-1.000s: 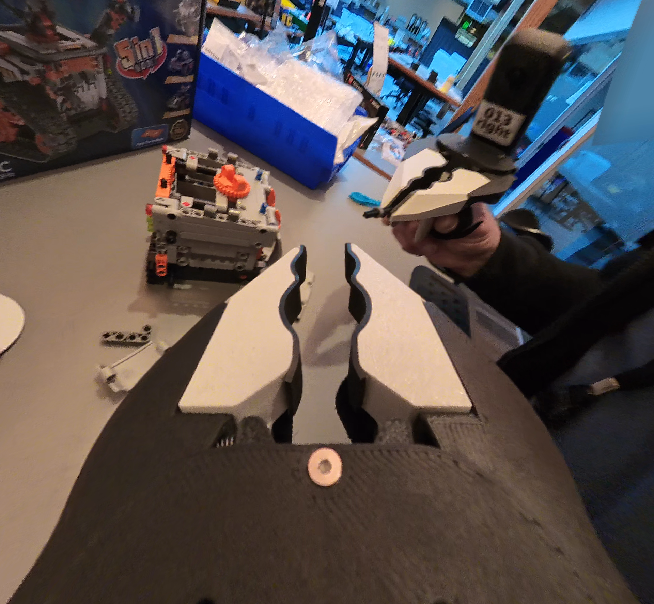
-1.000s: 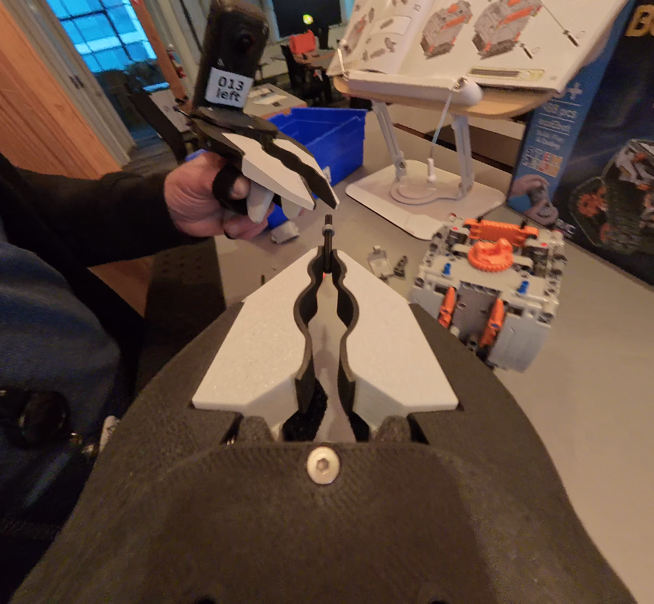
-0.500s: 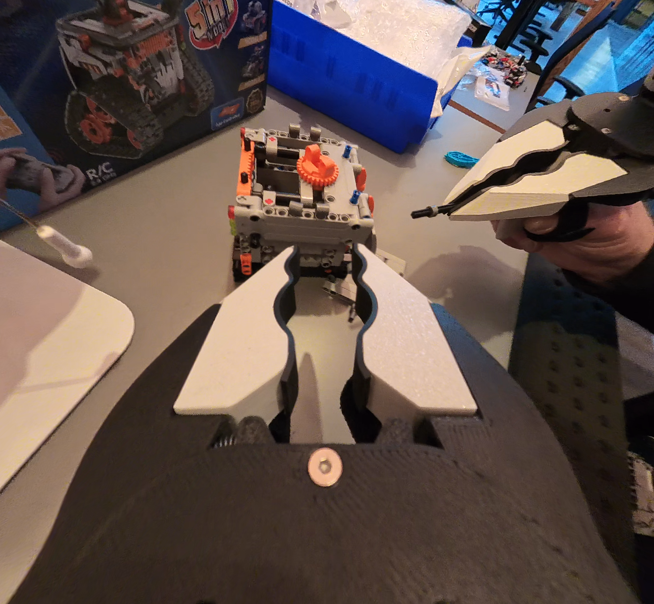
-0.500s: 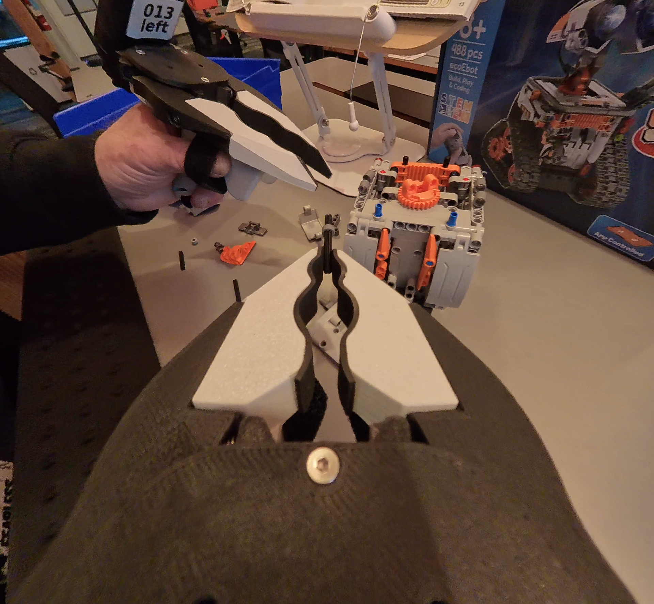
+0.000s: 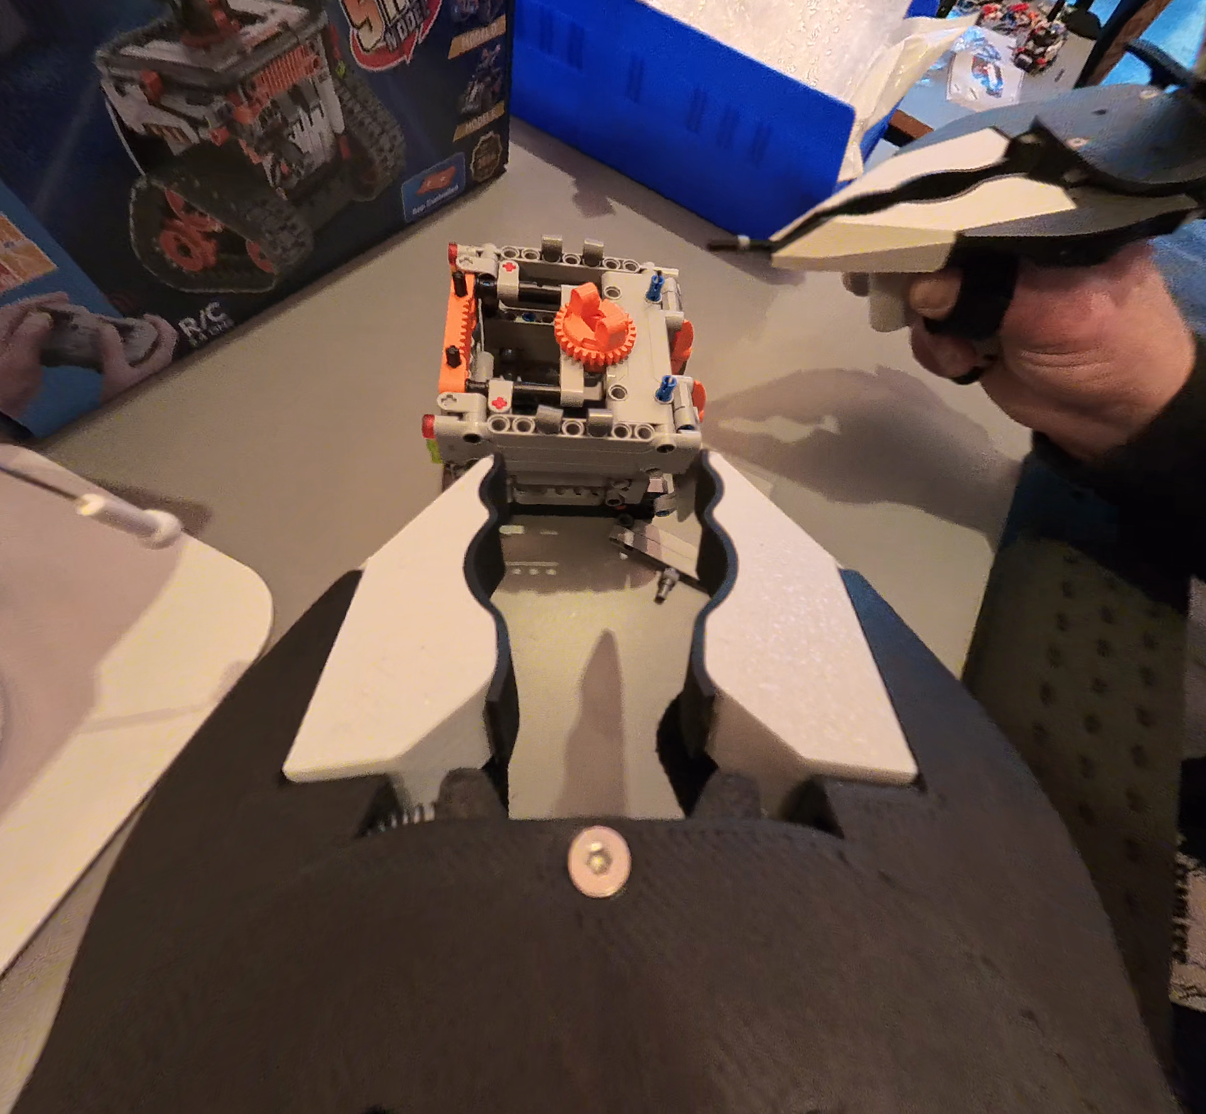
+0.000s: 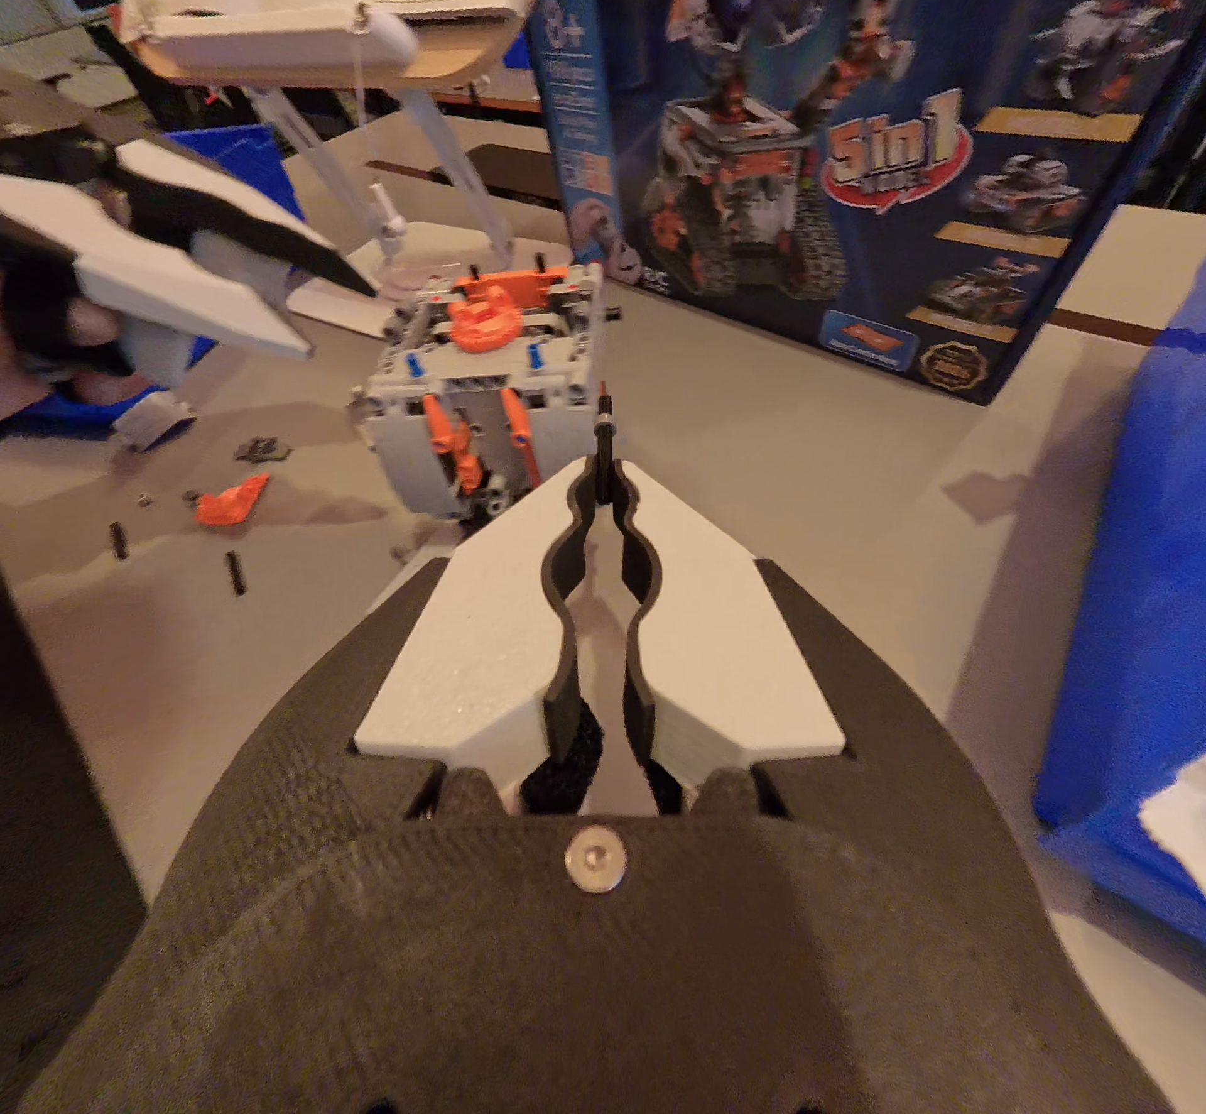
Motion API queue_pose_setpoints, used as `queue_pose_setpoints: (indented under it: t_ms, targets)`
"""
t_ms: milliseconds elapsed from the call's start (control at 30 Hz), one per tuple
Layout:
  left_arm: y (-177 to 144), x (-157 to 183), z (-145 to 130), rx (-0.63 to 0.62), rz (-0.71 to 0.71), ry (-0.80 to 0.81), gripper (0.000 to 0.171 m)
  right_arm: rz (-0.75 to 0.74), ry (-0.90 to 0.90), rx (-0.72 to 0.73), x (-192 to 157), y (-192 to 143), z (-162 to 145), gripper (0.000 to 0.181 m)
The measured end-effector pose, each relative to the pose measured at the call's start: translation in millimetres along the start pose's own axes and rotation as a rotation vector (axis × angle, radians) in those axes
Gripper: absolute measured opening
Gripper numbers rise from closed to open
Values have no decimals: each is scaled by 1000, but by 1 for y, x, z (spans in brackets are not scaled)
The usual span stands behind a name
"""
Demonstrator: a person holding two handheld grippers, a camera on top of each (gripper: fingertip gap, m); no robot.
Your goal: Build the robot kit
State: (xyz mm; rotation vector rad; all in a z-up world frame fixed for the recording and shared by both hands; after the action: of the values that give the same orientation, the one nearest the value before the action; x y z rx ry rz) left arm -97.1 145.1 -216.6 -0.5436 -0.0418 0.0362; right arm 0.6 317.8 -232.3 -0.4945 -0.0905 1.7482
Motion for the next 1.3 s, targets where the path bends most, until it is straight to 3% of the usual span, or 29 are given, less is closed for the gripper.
queue_pose_setpoints:
  t_ms: [133, 300, 600, 1000, 1300]
  targets:
    - [11, -5, -8, -26, -8, -103, 65, 14, 38, -67, 15, 23, -1, 1]
    - [15, -10, -4, 8, -47, -158, 66, 94, 70, -115, 0, 34, -9, 0]
    - [5, -29, -7, 61, -140, -243, 66, 133, 14, -163, -43, 34, -22, 0]
    - [-26, -22, -20, 42, -150, -262, 61, 143, 62, -127, -37, 14, -25, 0]
    - [-24, -12, -28, 21, -188, -262, 57, 212, 49, -151, -63, 20, -28, 0]
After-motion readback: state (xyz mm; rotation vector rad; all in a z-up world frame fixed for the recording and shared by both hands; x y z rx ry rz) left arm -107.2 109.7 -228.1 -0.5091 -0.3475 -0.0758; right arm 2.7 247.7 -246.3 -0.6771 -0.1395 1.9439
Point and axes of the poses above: each gripper's, where its closed fingertips meet, y out along the fingers, z out of its top, x = y × z across the jaws, the point moved 5 cm from there along -y, back along the fingers, and after that the axes turned 9 degrees about y, right-handed, at the moved point
